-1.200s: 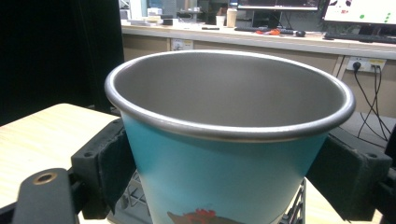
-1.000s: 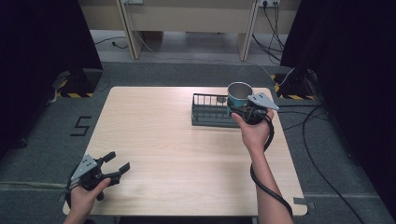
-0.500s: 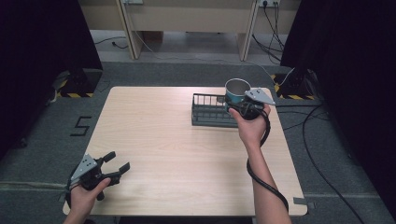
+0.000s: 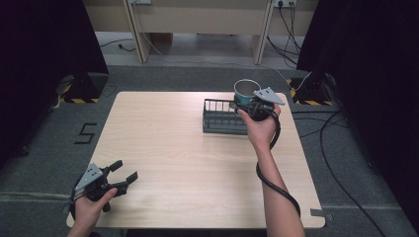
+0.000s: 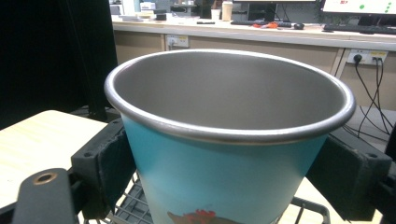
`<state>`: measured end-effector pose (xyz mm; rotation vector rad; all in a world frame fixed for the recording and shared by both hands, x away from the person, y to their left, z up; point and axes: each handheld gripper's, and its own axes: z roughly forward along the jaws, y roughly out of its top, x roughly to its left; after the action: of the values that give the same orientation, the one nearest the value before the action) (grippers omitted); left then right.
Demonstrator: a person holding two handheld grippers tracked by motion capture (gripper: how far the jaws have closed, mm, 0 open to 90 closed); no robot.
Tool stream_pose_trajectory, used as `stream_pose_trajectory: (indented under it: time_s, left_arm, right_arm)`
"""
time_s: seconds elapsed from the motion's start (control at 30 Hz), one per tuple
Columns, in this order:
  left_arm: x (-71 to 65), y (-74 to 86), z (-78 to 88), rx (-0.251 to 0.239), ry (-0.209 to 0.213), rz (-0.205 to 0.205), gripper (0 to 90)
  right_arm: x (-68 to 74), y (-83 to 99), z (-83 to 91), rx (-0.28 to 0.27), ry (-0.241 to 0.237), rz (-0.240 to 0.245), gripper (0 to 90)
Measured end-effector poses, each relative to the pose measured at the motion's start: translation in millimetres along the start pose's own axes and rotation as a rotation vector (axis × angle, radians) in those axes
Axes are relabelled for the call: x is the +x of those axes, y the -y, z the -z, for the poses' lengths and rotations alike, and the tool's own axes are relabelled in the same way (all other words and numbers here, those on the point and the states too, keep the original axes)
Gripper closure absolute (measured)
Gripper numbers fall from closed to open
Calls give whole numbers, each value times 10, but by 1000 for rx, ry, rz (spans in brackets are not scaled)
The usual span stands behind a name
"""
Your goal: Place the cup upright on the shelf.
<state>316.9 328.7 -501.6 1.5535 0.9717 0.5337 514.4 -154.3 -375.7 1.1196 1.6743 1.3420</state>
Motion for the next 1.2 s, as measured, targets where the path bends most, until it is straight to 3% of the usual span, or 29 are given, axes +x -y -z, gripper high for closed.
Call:
stream_pose_trajectory:
  time_s: [1.2]
  left_arm:
    - [-1,-4,4,-5,7,3,158]
  right_arm:
    - [71,17,-347,40,10,-37,156]
